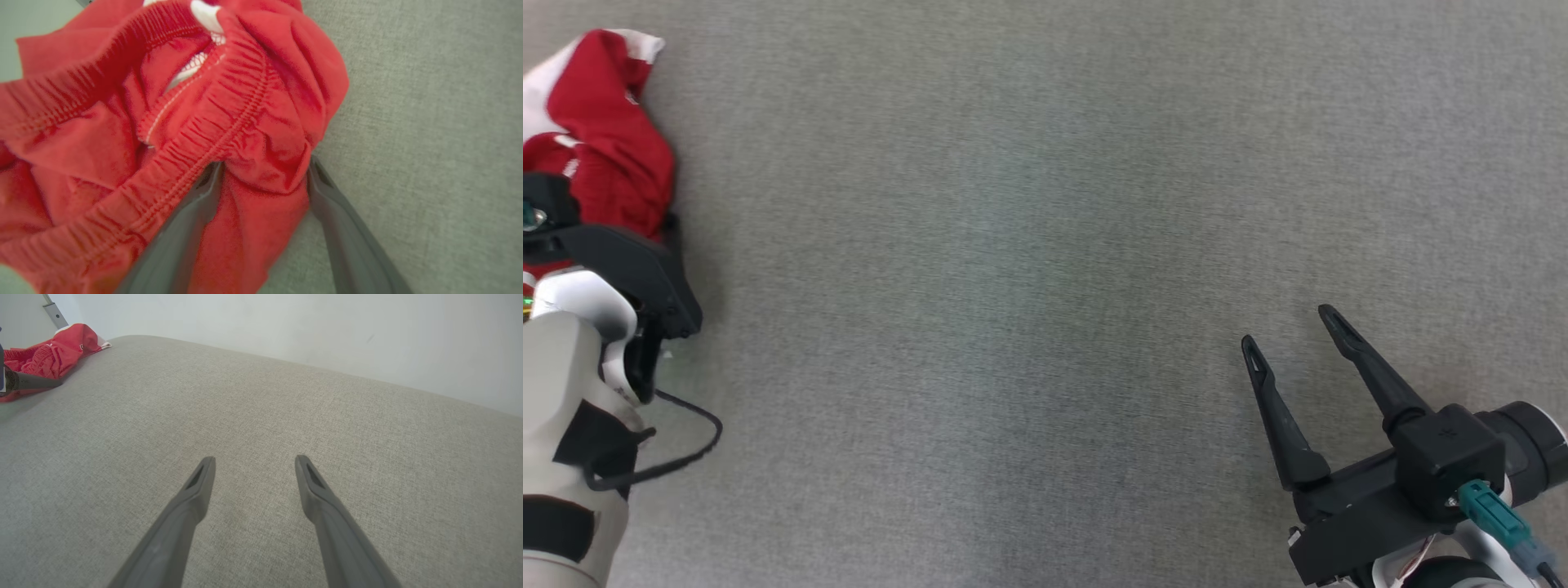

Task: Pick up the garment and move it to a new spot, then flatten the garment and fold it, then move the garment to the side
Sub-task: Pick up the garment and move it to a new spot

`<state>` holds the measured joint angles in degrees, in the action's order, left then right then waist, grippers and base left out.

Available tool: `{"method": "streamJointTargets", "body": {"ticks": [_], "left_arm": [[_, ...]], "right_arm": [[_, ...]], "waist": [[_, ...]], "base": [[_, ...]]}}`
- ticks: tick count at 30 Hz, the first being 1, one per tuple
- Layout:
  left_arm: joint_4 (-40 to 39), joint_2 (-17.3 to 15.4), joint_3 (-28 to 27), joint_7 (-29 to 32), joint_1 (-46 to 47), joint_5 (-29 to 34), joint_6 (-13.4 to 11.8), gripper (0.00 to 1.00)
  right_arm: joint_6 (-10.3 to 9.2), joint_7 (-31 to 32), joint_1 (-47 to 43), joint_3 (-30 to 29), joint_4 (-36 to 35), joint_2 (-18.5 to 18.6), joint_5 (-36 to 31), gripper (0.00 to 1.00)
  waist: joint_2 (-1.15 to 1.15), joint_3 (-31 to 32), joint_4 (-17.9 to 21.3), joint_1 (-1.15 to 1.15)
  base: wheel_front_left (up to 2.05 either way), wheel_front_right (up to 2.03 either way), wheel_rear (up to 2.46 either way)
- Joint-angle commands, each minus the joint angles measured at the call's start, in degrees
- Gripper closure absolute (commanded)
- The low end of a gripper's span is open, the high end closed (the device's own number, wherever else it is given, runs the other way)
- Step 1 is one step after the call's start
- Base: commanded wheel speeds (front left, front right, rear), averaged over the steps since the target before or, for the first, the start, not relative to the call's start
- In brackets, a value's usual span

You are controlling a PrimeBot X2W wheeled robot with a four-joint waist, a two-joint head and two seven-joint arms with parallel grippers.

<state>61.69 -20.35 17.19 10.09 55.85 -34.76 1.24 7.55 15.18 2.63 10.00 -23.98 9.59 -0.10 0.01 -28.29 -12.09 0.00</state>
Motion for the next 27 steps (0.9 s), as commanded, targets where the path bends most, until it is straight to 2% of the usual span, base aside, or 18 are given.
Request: {"method": "streamJointTargets", "body": {"ticks": [1,2,3,10,16,22,27], "left_arm": [[2.4,0.7,0.6,0.6,-0.9,0.5,-0.7,0.15],[2.8,1.0,0.9,0.2,-0.8,0.6,-0.4,0.87],[3.2,1.3,1.2,0.3,-0.7,0.8,0.1,1.0],[4.4,0.3,2.7,-0.1,-0.5,1.5,2.7,1.0],[2.2,-1.6,1.7,0.1,0.5,-1.1,4.8,1.0],[-4.2,0.1,1.6,0.5,1.2,-3.4,5.8,1.0],[-12.0,2.6,3.0,1.9,0.5,-4.8,6.1,1.0]], "right_arm": [[-0.14,-0.4,0.1,0.1,0.2,-0.2,-0.1,0.0],[-0.14,-0.6,0.1,0.2,0.6,-0.4,0.0,0.0],[-0.14,-0.8,0.1,0.4,1.0,-0.6,0.3,0.0],[-0.14,-3.5,0.7,2.4,5.9,-2.5,2.0,0.0],[-0.14,-7.0,0.1,4.3,12.4,-4.9,4.4,0.0],[-0.14,-9.9,-2.9,4.2,17.8,-6.5,6.0,0.0],[-0.14,-10.7,-4.4,3.7,18.5,-6.7,6.4,0.0]], "waist": [[-0.01,-1.5,1.9,0.0],[-0.01,-1.2,1.8,0.0],[-0.01,-0.6,1.8,0.0],[-0.01,6.2,2.2,0.0],[-0.01,16.0,4.1,0.0],[-0.01,26.5,6.8,0.0],[-0.01,31.2,11.2,0.0]], "base": [[0.0,0.0,0.0],[0.0,0.0,0.0],[0.0,0.0,0.0],[0.0,0.0,0.0],[0.0,0.0,0.0],[0.0,0.0,0.0],[0.0,0.0,0.0]]}}
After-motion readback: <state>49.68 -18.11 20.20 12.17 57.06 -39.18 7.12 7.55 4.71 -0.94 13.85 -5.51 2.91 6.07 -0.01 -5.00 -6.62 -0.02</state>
